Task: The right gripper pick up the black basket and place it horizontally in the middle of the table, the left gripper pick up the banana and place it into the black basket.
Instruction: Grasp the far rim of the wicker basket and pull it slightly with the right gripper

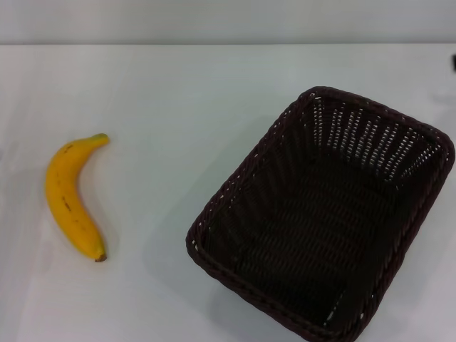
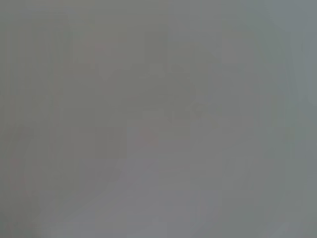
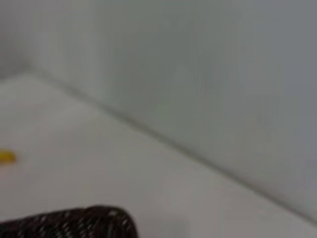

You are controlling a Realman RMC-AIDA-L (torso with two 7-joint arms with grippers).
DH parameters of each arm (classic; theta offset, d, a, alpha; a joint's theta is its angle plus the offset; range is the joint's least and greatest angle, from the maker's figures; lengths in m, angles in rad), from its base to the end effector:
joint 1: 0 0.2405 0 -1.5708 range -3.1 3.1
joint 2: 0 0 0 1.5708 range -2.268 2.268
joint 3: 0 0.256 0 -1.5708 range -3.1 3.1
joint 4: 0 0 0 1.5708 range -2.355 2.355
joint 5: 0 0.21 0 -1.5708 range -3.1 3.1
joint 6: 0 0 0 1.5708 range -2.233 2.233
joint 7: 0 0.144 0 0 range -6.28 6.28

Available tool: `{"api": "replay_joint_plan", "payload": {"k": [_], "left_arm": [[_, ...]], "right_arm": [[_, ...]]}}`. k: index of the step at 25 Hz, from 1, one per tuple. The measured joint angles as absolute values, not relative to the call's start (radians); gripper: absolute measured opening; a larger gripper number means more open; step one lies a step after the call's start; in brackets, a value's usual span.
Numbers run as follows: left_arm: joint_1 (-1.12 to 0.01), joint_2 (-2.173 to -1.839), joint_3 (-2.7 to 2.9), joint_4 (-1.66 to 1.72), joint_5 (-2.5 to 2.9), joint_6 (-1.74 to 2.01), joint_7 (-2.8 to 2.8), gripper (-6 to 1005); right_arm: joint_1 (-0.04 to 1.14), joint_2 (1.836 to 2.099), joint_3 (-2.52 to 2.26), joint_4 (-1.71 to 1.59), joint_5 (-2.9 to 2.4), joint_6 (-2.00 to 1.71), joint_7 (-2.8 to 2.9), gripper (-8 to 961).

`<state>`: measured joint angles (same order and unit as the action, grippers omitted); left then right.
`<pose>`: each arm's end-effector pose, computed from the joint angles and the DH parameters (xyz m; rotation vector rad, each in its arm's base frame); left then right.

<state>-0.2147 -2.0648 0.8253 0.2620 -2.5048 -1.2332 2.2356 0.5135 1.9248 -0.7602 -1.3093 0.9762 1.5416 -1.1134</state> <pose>-0.3980 0.2724 0.0651 -1.3060 -0.9150 -1.0297 0.2285 0.3753 0.1550 -2.4260 0.6867 0.2327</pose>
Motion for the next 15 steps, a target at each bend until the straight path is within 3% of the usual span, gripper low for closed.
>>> {"api": "replay_joint_plan", "payload": {"k": [4,9,12,15], "left_arm": [[-0.222,-2.065,0.825,0.264,-2.505,-1.233,2.235,826],[-0.218,-2.063,0.825,0.267,-2.505,-1.267,2.227,824],[-0.207,-2.062,0.825,0.267,-2.504,-1.304,2.223,824],[-0.198,-2.062,0.825,0.267,-2.504,-1.335,2.223,823]], "right_arm": [[0.663,1.895,-0.822,-1.284,0.837,1.659,-0.989,810],[0.849,1.883,-0.848,-1.190,0.721,1.763,-0.891,811],[0.936,1.893,-0.879,-1.124,0.624,1.769,-0.856,811],[1.011,1.924,-0.889,-1.075,0.505,1.750,-0.839,811]]}}
